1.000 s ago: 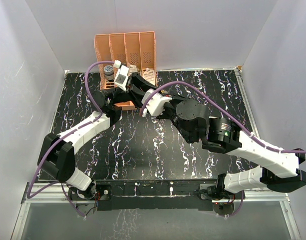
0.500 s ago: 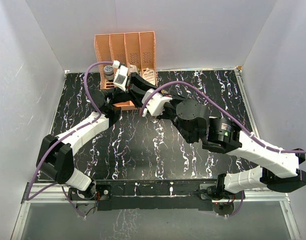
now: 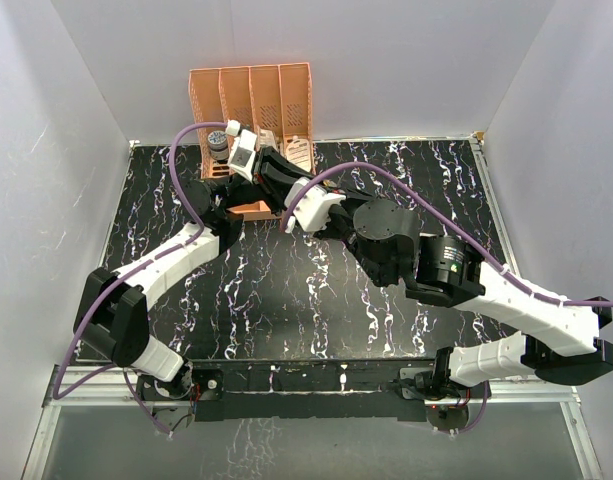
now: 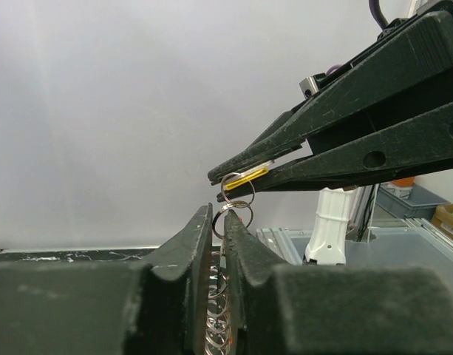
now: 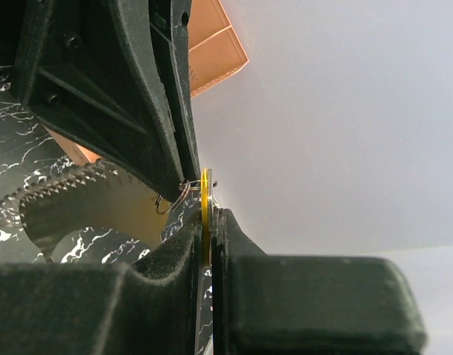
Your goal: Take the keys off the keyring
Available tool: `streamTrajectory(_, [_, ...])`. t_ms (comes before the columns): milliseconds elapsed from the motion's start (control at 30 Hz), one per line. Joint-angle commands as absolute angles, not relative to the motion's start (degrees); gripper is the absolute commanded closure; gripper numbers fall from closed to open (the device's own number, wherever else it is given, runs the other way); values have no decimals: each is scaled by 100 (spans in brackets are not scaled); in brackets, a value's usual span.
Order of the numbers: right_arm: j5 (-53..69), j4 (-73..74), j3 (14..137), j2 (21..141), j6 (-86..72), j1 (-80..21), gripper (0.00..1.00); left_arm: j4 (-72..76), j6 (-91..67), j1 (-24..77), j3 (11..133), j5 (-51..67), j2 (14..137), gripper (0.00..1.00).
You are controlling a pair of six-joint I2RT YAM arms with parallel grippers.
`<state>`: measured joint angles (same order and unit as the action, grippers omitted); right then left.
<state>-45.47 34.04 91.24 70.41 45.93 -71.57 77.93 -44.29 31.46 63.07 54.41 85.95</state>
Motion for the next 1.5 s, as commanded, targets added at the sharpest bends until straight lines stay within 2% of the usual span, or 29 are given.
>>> streamTrajectory(0, [-4675,2851,9120,6791,4595,-7189,100,7883,-4260,3161,6374,5352,8464,96])
streamTrajectory(33, [-4677,2837,9115,6779,4597,-7189,100,7780,-4181,3163,6368,5322,8428,100])
streamTrajectory(333, [-4693,2671,8986,6699,4588,-7189,100,7033,-3486,3160,6154,4700,7930,100])
streamTrajectory(1100, [-4491,2990,9111,6976,3999,-7189,100,8011,-3954,3168,5804,3815,7866,100])
streamTrajectory(1467, [-4643,3054,9136,6817,3966,-7189,100,7758,-3637,3165,5678,3456,7651,100])
